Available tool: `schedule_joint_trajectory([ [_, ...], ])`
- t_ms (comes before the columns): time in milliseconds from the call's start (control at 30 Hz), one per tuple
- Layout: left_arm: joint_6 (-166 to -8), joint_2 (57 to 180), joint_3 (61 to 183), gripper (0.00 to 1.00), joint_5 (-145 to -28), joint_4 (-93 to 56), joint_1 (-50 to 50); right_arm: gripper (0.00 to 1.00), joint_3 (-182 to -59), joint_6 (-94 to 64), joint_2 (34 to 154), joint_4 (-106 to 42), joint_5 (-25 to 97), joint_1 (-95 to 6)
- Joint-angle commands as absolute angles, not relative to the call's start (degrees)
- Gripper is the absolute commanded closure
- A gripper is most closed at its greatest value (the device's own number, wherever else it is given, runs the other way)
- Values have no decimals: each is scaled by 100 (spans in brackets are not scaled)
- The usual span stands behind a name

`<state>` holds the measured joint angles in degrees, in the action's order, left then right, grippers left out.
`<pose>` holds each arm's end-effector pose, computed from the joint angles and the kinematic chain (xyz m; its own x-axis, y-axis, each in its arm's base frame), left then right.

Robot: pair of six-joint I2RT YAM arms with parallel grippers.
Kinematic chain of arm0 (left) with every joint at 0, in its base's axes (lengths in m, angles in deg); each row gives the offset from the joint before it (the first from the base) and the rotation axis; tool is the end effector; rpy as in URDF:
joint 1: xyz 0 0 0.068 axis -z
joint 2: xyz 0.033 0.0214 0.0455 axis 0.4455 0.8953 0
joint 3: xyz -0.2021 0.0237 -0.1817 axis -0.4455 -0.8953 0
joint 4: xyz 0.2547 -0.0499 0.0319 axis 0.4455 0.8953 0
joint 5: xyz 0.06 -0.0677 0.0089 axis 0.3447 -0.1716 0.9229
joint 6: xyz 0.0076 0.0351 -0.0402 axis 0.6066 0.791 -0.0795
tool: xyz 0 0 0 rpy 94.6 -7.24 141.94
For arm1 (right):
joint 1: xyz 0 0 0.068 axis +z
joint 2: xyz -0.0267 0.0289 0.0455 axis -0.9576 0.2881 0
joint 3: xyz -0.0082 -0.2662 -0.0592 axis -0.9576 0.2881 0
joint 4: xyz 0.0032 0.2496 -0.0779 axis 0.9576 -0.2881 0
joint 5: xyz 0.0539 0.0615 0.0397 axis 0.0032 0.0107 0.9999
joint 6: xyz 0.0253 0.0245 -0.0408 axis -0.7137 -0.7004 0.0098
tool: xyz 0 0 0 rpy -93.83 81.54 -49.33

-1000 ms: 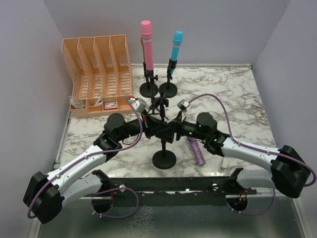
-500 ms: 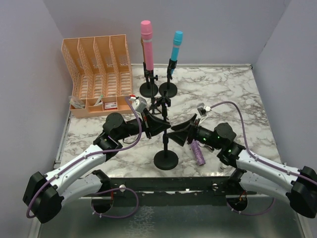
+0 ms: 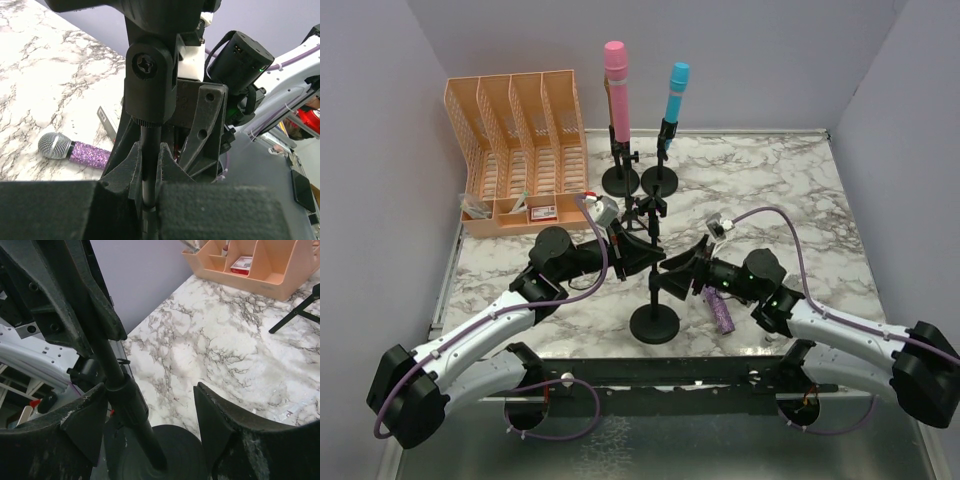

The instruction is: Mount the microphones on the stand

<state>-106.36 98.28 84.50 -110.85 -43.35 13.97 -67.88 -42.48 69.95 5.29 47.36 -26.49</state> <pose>0.1562 -0.1584 0.3131 -0.4174 -0.2182 -0.8821 0.8631 0.2085 -0.4600 0.1430 0.1686 0.2533 -0.4872 0.2626 -0.8329 -0.7675 0.3263 0.5518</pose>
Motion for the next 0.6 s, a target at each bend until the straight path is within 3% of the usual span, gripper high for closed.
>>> schedule_joint_trajectory([
  [0, -10912, 9778, 8788, 100, -11252, -4757, 1456, 33, -6947, -4057, 7495, 890, 4934, -2676],
  [233, -10933, 9734, 8750, 100, -11214, -4770, 1477, 34, -7193, -4319, 8026, 1178, 4919, -2676],
  [567, -10889, 9696, 8705, 100, -11211, -4770, 1479, 29, -6697, -4618, 7088, 1400, 5548, -2676],
])
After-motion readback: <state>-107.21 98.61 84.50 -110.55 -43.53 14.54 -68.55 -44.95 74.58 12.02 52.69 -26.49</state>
